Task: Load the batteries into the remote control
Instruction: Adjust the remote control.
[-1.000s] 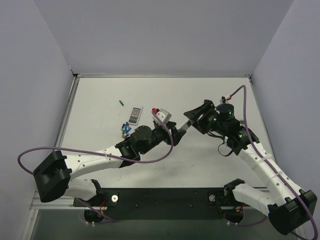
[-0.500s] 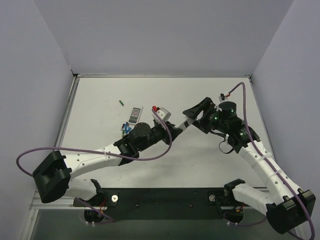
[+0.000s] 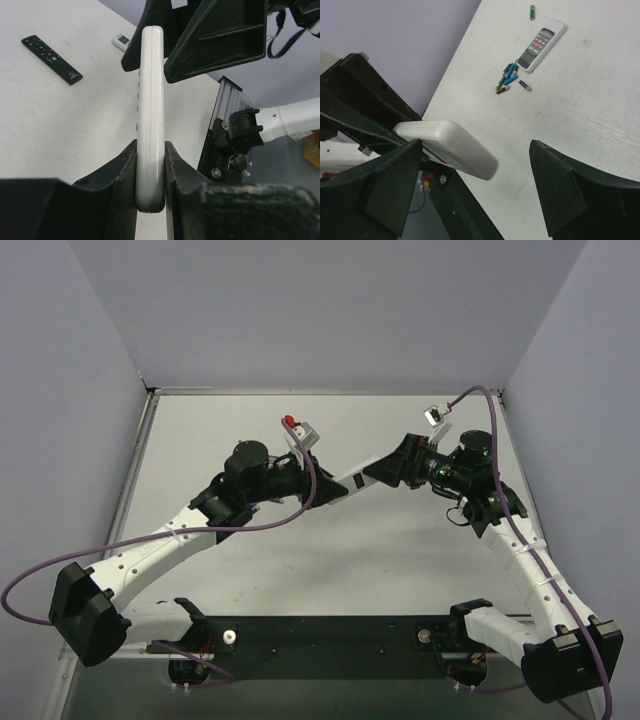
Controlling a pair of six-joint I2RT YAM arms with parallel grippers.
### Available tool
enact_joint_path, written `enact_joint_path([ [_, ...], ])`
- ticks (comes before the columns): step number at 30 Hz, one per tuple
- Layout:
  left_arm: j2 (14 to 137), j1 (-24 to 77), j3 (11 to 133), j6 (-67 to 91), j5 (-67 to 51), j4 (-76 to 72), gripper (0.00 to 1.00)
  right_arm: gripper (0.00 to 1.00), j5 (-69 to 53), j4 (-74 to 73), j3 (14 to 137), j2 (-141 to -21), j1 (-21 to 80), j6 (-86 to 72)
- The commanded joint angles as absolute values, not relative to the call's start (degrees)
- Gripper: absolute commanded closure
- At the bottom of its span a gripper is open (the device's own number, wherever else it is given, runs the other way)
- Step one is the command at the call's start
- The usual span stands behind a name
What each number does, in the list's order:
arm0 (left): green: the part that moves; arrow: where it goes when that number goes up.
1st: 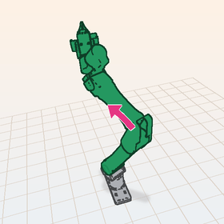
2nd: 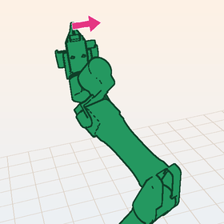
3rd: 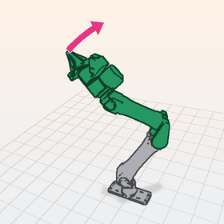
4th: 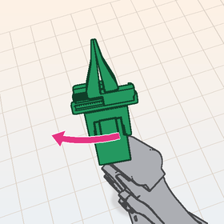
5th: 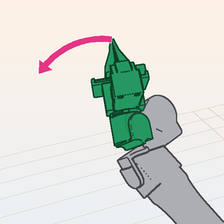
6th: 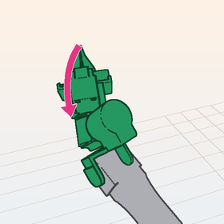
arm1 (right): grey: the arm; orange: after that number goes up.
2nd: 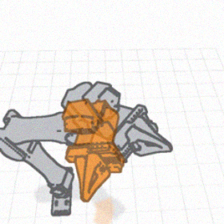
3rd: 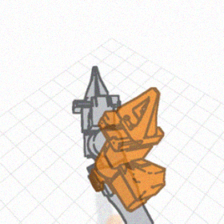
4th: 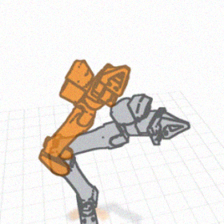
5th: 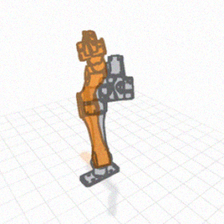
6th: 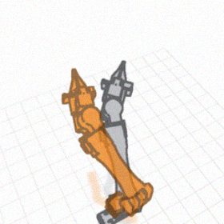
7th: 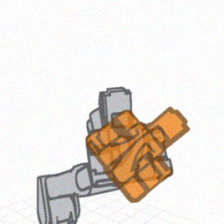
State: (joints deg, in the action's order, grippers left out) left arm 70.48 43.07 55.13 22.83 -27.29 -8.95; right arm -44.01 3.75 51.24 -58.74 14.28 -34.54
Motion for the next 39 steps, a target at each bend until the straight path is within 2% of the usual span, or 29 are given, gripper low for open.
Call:
enact_joint_path([
  [1, 68.56, 43.16, 60.29, 20.66, -38.14, -3.18, 1.00, 0.19, -55.62, 13.88, 53.17, -61.08, 14.41, -30.58],
  [7, 67.94, 41.40, 60.91, 20.56, -40.07, -1.85, 1.00, 0.38, -64.33, 17.93, 53.26, -62.05, 14.68, -31.99],
  [10, 68.03, 39.73, 61.26, 21.53, -41.13, -1.58, 1.00, 0.51, -65.83, 17.58, 53.09, -61.70, 14.85, -31.82],
  [13, 68.03, 38.41, 61.35, 22.59, -42.18, -2.19, 1.00, 0.55, -67.76, 16.70, 53.44, -61.79, 15.29, -31.29],
  [18, 69.25, 35.78, 61.79, 25.14, -46.49, -3.51, 1.00, 0.56, -69.87, 11.70, 55.02, -62.31, 17.13, -27.78],
  [21, 69.35, 35.60, 62.23, 25.23, -47.72, -3.43, 1.00, 0.63, -69.78, 8.88, 56.16, -62.75, 18.10, -25.32],
  [24, 69.08, 34.90, 61.96, 25.49, -46.94, -3.43, 1.00, 0.78, -69.96, 8.88, 56.69, -63.19, 18.46, -25.40],
  [25, 69.00, 34.20, 61.96, 25.66, -46.85, -3.43, 1.00, 0.88, -69.87, 8.96, 56.78, -63.45, 18.54, -25.40],
  [27, 68.47, 33.58, 61.53, 26.63, -46.15, -3.60, 1.00, 0.97, -68.82, 9.05, 57.22, -63.63, 18.54, -26.27],
  [30, 67.07, 32.43, 60.21, 28.73, -42.29, -4.92, 0.82, 1.00, -64.87, 15.00, 55.65, -62.85, 18.81, -31.96],
  [31, 66.54, 32.17, 59.77, 29.26, -39.06, -5.79, 0.69, 1.00, -63.65, 17.47, 54.85, -62.32, 18.90, -33.91],
  [33, 65.22, 31.82, 57.76, 31.81, -36.40, -7.46, 0.53, 1.00, -59.34, 23.89, 53.01, -61.79, 19.16, -37.60],
  [34, 64.78, 31.73, 57.14, 32.60, -35.60, -9.56, 0.39, 1.00, -58.28, 25.82, 52.56, -61.61, 19.25, -40.31],
  [38, 62.14, 31.82, 52.40, 39.44, -27.11, -15.54, 0.18, 1.00, -52.04, 29.00, 51.51, -61.52, 21.00, -42.80],
  [39, 60.57, 31.82, 51.08, 40.77, -25.42, -17.04, 0.16, 1.00, -49.94, 29.09, 51.42, -61.35, 21.61, -42.98],
])
